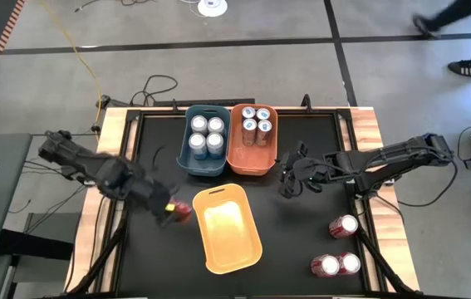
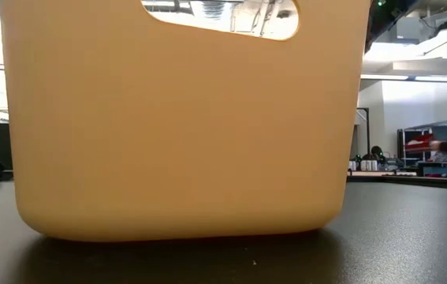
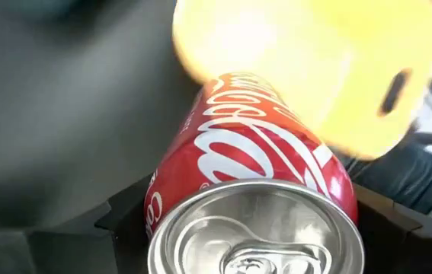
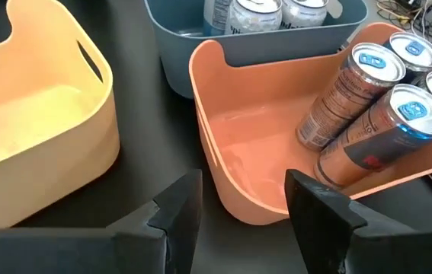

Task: Sort soda cans
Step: Put the top left red-white soda can into the yellow bin

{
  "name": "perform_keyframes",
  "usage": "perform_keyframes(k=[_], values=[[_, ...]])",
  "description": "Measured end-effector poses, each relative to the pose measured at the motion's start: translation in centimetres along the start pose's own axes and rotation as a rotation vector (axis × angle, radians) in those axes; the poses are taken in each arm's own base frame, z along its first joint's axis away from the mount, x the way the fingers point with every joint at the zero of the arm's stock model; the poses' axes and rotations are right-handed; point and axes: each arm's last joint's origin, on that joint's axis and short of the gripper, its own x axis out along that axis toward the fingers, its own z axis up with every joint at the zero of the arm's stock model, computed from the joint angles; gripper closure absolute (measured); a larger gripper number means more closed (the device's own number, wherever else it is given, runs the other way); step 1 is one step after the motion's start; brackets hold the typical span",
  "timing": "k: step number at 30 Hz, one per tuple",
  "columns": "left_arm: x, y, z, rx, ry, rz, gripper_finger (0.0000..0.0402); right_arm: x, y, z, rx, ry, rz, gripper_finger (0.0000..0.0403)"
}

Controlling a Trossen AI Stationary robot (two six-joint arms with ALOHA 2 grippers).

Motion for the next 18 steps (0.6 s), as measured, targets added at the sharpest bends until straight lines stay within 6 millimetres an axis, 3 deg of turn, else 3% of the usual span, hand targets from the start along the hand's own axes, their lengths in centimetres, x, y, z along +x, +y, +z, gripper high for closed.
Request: perform_keyframes(k=[4, 7, 13, 18], values=[[-0.9, -1.2, 3.5, 0.136, -0.079, 0.000, 0.0107, 0.0, 0.0, 0.0, 0.020, 0.001, -0.001, 0.0203], [0.2, -2.6, 5.8, 0.299, -0.102, 0.038, 0.0107, 0.0, 0.0, -0.2, 0.022, 0.016, -0.004, 0.0206], [5.2, -5.8, 8.6, 0.601, -0.026, 0.125, 0.0107, -1.1, -0.6, -1.3, 0.099, 0.117, -0.034, 0.0212], [9.5, -7.3, 9.4, 0.750, 0.075, 0.195, 0.0107, -2.3, -0.8, -2.0, 0.188, 0.159, -0.049, 0.0216]])
